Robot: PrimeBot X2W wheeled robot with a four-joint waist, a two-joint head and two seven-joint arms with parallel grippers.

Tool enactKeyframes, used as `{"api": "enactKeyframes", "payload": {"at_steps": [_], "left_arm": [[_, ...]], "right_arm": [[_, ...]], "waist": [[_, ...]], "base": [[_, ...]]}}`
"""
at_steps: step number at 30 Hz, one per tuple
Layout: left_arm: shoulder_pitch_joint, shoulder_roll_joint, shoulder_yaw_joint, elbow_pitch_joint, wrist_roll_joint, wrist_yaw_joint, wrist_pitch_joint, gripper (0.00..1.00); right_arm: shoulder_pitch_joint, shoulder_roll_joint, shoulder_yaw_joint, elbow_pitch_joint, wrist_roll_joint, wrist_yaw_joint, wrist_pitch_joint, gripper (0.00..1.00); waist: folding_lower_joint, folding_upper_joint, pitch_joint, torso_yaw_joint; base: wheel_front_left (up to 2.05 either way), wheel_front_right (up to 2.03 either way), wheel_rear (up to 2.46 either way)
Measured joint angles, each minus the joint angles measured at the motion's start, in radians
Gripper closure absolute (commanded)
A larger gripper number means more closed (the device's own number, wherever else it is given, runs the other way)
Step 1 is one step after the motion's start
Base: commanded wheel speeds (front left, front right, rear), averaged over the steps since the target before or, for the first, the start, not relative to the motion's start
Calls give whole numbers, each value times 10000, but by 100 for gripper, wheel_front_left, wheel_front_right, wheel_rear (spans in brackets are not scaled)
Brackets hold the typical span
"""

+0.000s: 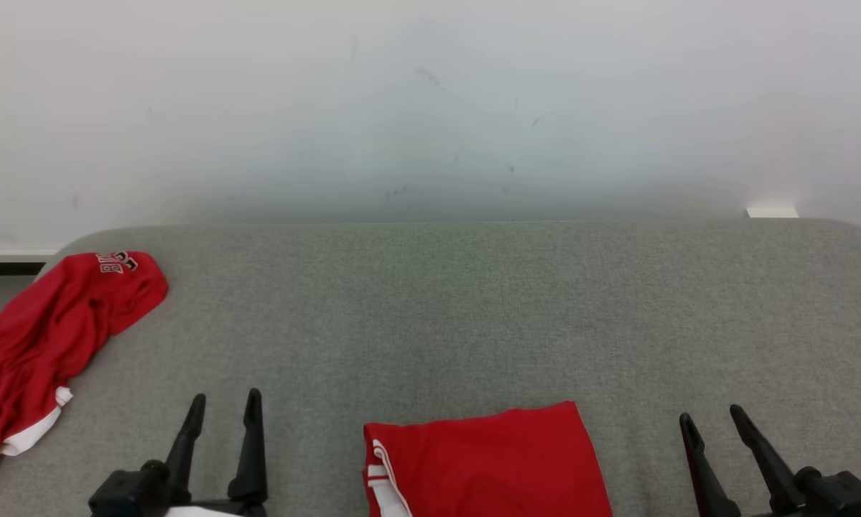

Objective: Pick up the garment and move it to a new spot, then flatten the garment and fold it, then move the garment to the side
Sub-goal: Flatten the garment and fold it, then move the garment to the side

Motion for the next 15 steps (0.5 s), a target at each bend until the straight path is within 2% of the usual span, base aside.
{"api": "enactKeyframes", "payload": {"at_steps": [9, 15], "left_arm": [[-43, -2, -79, 102, 100, -88, 0, 0], [-62, -2, -267, 178, 92, -86, 0, 0]], "right_arm": [[-530, 17, 606, 1091, 100, 0, 180, 0], [-1229, 219, 1371, 2023, 439, 0, 878, 0]], "waist": [[0, 0, 86, 146], [1, 0, 144, 467]], "base": [[0, 0, 0], [0, 0, 0]]}}
